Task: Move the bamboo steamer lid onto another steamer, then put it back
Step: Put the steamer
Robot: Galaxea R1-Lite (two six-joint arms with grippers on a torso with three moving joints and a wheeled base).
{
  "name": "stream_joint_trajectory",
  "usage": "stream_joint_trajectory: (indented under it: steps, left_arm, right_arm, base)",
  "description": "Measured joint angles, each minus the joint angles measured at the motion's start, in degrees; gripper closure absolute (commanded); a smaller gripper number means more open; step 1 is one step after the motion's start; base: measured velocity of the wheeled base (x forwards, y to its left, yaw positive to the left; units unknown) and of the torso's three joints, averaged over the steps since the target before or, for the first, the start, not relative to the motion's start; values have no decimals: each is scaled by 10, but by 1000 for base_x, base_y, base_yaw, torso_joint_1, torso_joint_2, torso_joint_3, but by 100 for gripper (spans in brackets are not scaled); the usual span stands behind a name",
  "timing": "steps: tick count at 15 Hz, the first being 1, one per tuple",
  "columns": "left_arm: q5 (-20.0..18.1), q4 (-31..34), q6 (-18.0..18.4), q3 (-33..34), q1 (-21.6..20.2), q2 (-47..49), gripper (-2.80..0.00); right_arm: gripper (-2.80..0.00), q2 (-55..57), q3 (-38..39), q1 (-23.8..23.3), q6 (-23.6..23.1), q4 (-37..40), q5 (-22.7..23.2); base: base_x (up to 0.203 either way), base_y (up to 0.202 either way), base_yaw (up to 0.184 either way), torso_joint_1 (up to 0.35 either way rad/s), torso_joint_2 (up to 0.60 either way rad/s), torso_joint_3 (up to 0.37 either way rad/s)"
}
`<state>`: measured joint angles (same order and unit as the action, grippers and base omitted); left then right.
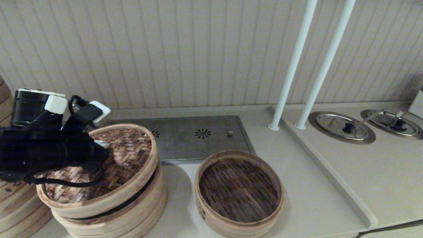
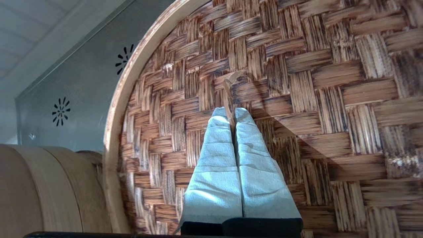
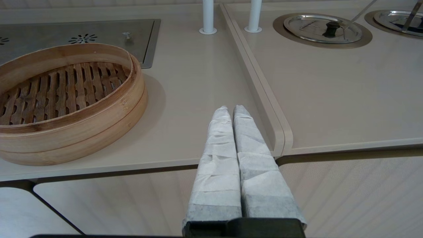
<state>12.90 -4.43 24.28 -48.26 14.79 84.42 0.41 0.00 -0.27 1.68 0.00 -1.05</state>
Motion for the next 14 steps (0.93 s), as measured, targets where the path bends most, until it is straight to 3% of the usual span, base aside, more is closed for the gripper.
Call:
stream_joint_trajectory:
  steps: [14]
  left_arm:
    - [2, -4, -2, 24, 20, 3, 0]
  right_arm:
    - [0, 0, 0, 0, 0, 0, 0]
  base:
    - [0, 0, 0, 0, 0, 0]
